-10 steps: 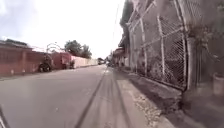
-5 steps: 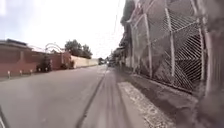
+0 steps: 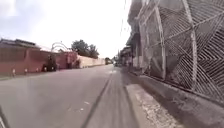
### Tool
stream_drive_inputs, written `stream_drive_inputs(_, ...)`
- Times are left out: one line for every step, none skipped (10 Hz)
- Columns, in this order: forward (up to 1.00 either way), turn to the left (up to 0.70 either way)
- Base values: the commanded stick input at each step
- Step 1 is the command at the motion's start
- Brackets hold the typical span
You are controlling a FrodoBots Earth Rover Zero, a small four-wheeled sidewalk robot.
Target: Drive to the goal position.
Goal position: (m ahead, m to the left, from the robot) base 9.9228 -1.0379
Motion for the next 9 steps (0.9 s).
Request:
stream_drive_inputs(0.70, 0.01)
stream_drive_inputs(0.70, 0.01)
stream_drive_inputs(0.70, 0.01)
stream_drive_inputs(0.70, 0.01)
stream_drive_inputs(0.70, 0.01)
stream_drive_inputs(0.70, 0.03)
stream_drive_inputs(0.70, 0.04)
stream_drive_inputs(0.70, 0.04)
stream_drive_inputs(0.70, 0.04)
